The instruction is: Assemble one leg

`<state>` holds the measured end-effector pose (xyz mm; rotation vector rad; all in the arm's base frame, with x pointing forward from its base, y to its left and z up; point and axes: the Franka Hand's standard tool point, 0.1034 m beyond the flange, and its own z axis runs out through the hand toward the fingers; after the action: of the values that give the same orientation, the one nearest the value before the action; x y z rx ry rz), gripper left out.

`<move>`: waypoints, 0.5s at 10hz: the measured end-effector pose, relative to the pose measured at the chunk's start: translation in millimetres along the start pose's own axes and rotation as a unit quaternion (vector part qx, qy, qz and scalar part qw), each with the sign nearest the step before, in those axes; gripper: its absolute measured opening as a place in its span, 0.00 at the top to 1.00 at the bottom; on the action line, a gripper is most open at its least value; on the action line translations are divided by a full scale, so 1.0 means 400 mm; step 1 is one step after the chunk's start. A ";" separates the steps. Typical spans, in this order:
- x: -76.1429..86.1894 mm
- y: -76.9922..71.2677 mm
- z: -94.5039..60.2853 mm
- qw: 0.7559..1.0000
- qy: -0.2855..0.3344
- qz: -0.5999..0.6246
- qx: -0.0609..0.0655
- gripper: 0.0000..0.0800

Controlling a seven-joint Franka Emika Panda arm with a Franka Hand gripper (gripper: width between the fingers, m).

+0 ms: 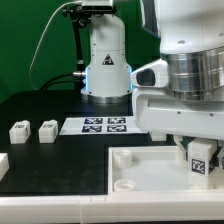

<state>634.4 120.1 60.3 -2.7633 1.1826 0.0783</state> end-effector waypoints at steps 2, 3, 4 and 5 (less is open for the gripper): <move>0.000 -0.003 -0.001 0.990 -0.007 0.140 0.006 0.64; 0.001 -0.005 -0.003 0.974 -0.014 0.224 0.011 0.64; 0.005 -0.009 -0.004 0.953 -0.022 0.302 0.017 0.64; 0.007 -0.013 -0.003 0.931 -0.029 0.363 0.020 0.64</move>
Offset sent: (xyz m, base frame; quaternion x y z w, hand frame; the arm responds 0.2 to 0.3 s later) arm 0.0175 -0.0029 0.0058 0.0288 -0.0237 0.4131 0.9099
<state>639.9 121.6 61.6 -2.1186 2.0801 0.2004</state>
